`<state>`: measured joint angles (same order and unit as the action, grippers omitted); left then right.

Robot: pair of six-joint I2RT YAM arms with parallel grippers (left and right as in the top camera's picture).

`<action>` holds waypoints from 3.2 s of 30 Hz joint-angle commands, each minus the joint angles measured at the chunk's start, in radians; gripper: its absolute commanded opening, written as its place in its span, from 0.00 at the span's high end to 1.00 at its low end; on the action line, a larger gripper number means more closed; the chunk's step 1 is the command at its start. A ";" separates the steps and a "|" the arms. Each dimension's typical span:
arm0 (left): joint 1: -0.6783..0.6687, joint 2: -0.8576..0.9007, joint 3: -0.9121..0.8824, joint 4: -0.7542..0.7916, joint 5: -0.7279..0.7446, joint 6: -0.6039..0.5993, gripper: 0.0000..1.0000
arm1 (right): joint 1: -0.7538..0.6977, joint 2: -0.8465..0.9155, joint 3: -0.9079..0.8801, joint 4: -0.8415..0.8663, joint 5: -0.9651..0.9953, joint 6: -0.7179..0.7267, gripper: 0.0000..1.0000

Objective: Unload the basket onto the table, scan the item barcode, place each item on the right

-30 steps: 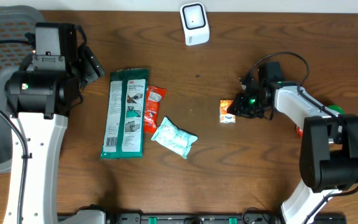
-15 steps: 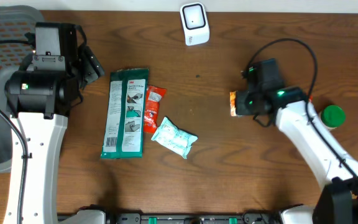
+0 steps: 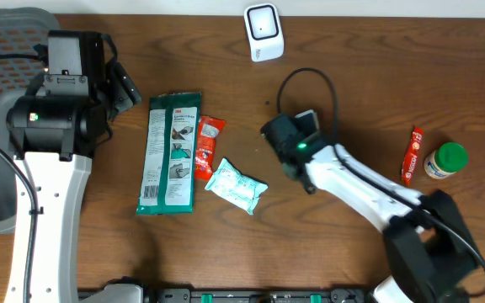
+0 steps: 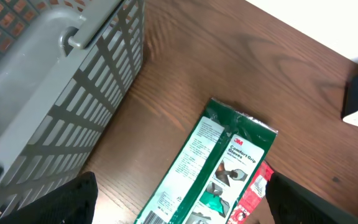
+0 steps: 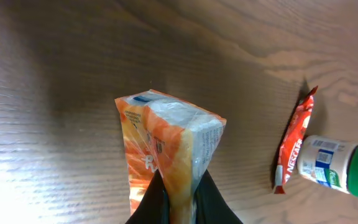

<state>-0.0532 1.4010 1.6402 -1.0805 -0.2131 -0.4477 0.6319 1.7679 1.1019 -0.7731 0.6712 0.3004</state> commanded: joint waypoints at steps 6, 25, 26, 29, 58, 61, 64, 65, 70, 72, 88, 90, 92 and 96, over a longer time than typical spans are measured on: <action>0.004 0.003 0.016 -0.003 -0.013 0.002 0.13 | 0.017 0.099 -0.001 0.020 0.121 0.021 0.87; 0.004 0.003 0.016 -0.003 -0.013 0.002 0.13 | 0.017 0.098 -0.001 0.046 0.026 0.026 0.69; 0.004 0.003 0.016 -0.003 -0.013 0.002 0.13 | 0.017 0.098 -0.001 0.047 0.026 0.038 0.67; 0.004 0.003 0.016 -0.003 -0.013 0.002 0.13 | 0.017 0.098 -0.001 0.048 0.026 0.063 0.62; 0.004 0.003 0.016 -0.003 -0.013 0.002 0.13 | -0.236 -0.080 0.084 0.009 -0.577 -0.021 0.38; 0.004 0.003 0.016 -0.003 -0.013 0.002 0.13 | -0.279 -0.076 0.079 0.005 -0.711 -0.067 0.40; 0.004 0.003 0.016 -0.003 -0.013 0.002 0.13 | -0.288 -0.062 0.078 -0.009 -0.721 -0.082 0.43; 0.004 0.003 0.016 -0.003 -0.013 0.002 0.13 | -0.286 -0.057 0.078 -0.009 -0.720 -0.082 0.44; 0.004 0.003 0.016 -0.003 -0.013 0.002 0.13 | -0.277 -0.046 0.073 -0.010 -0.657 -0.081 0.43; 0.004 0.003 0.016 -0.003 -0.013 0.002 0.13 | -0.277 -0.046 0.072 -0.014 -0.634 -0.081 0.42; 0.004 0.003 0.016 -0.003 -0.013 0.002 0.13 | -0.277 -0.009 0.034 -0.012 -0.619 -0.082 0.41; 0.004 0.003 0.016 -0.003 -0.013 0.002 0.13 | -0.277 -0.009 0.030 -0.011 -0.615 -0.082 0.42; 0.004 0.003 0.016 -0.003 -0.013 0.002 0.13 | -0.277 -0.009 0.023 -0.003 -0.607 -0.082 0.42; 0.004 0.003 0.016 -0.003 -0.013 0.002 0.13 | -0.277 -0.009 -0.001 0.031 -0.609 -0.081 0.47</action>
<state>-0.0532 1.4010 1.6402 -1.0801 -0.2131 -0.4477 0.3515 1.7569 1.1233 -0.7612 0.0471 0.2253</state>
